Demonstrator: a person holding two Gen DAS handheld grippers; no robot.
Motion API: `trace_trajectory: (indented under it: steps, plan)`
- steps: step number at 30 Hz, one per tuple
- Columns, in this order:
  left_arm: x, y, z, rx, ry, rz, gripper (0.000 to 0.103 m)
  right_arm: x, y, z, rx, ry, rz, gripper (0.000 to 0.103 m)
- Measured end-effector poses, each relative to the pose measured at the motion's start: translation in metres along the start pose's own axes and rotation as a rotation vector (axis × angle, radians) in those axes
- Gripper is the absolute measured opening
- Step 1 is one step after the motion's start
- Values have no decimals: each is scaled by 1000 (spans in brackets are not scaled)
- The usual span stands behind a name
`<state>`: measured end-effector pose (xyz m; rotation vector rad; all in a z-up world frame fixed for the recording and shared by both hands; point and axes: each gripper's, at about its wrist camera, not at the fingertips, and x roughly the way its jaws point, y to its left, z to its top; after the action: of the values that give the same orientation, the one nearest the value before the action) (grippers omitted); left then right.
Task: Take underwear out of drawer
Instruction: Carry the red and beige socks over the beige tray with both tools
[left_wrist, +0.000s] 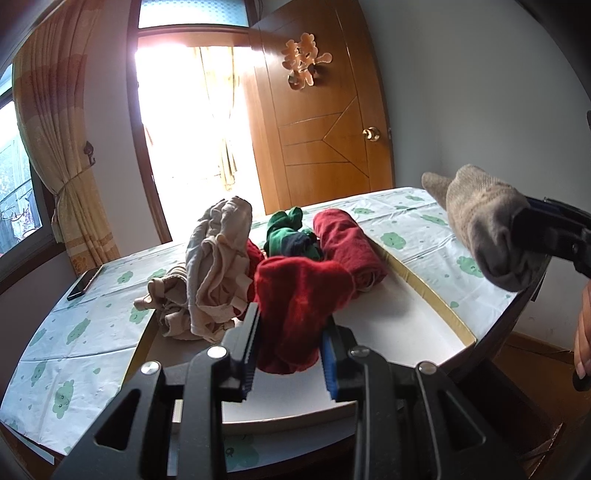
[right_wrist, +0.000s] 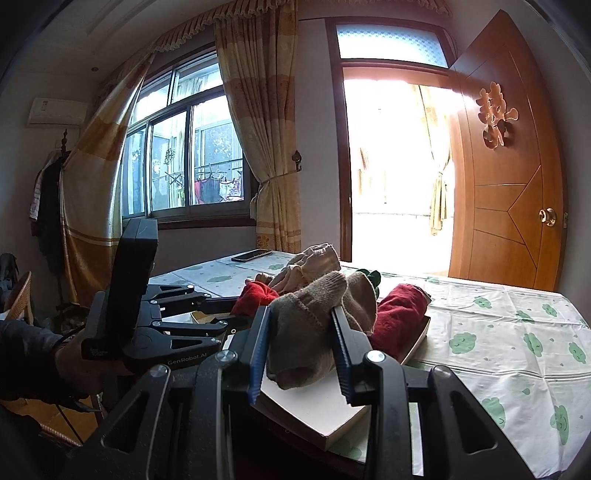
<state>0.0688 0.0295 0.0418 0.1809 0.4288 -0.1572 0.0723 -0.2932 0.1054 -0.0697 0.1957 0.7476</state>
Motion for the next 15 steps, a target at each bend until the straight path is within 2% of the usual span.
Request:
trace_trajectory:
  steps: [15]
  plan:
    - [32,-1,14,-23,100,-19,27,34,-25,11,52,72,-16,35]
